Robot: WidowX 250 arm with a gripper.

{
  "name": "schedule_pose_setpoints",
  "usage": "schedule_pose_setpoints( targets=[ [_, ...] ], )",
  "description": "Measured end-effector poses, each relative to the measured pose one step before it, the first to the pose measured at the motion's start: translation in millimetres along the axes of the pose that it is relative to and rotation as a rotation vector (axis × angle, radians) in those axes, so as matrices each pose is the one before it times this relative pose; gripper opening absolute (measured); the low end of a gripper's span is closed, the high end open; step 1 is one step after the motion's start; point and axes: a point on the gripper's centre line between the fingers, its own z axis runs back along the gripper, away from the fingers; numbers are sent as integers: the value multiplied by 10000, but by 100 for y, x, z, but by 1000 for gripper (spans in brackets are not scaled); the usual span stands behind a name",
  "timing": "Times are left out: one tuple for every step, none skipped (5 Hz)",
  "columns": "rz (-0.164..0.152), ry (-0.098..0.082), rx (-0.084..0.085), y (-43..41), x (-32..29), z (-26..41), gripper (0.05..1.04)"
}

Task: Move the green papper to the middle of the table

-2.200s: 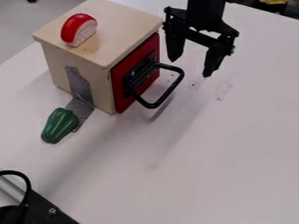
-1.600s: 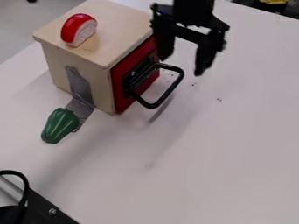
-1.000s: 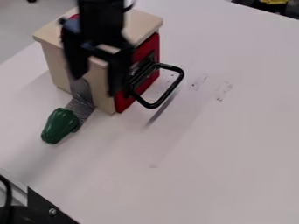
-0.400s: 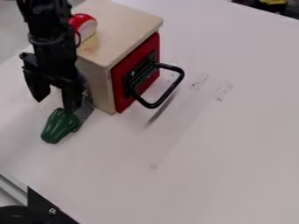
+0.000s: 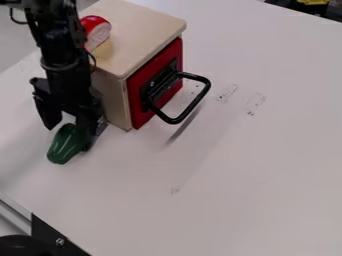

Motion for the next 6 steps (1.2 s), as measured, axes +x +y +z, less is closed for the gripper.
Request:
schedule_pose_setpoints(
  targets=[
    [318, 233, 315, 324, -9, -1240, 999],
    [70, 156, 150, 220, 232, -448, 999],
    [-160, 49, 111, -200, 203, -78, 975],
    [-93, 80, -16, -487, -440, -64, 860],
    [43, -136, -158, -1563, -1624, 598, 860],
    [-97, -611, -221, -1982, -1948, 2802, 859]
  ],
)
